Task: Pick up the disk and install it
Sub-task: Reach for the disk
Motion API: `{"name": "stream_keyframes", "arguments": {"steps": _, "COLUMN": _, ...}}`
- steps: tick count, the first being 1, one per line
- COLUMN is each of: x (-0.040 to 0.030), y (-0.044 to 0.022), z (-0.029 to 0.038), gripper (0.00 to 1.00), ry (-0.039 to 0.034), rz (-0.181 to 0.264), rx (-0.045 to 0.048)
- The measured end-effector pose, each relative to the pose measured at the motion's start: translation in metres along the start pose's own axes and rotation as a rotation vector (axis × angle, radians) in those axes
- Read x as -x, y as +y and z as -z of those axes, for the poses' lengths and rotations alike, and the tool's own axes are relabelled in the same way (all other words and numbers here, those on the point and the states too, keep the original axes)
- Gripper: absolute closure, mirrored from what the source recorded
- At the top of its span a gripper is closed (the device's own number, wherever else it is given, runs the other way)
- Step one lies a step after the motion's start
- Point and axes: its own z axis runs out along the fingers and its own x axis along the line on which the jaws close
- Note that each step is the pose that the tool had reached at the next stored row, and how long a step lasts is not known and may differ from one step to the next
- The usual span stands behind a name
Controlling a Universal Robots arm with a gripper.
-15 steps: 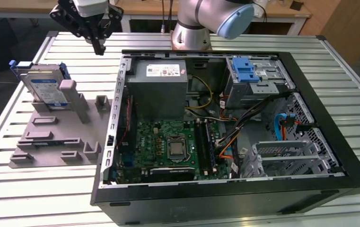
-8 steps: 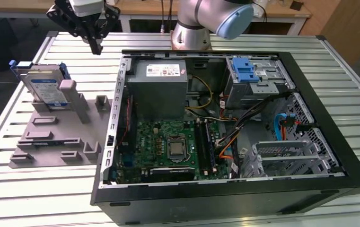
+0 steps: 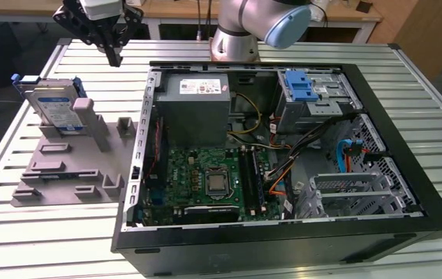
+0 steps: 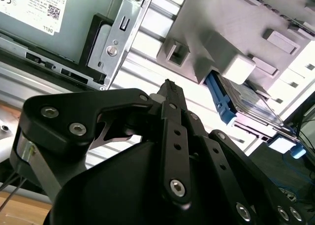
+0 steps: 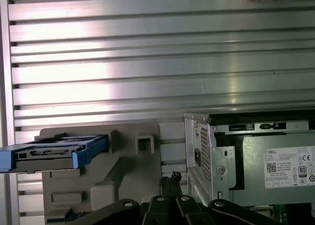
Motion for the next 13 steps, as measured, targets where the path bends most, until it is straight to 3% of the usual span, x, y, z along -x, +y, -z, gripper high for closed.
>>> {"name": "stream_keyframes", "arguments": {"steps": 13, "x": -0.0037, "y": 0.0009, "z": -0.0005, "gripper": 0.89, "ry": 0.0001, "rz": 0.0, "rx": -0.0001}}
